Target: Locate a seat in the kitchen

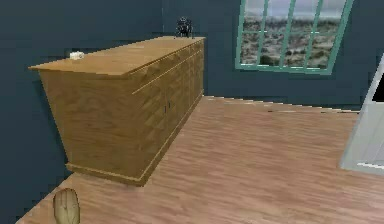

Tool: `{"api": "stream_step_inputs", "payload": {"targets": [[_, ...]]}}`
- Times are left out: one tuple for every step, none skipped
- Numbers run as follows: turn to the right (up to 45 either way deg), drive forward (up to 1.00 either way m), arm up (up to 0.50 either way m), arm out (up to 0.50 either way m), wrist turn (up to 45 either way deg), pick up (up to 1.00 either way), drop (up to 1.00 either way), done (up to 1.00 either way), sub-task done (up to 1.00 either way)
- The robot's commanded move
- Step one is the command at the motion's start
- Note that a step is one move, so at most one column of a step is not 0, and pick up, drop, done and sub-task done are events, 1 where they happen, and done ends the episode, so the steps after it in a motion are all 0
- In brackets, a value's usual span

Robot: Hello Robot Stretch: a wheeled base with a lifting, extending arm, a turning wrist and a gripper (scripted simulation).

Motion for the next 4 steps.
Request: {"api": "stream_step_inputs", "payload": {"targets": [[15.0,0.0,0.0,0.0,0.0,0.0,0.0,0.0,0.0],[0.0,1.0,0.0,0.0,0.0,0.0,0.0,0.0,0.0],[15.0,0.0,0.0,0.0,0.0,0.0,0.0,0.0,0.0],[0.0,0.05,0.0,0.0,0.0,0.0,0.0,0.0,0.0]]}}
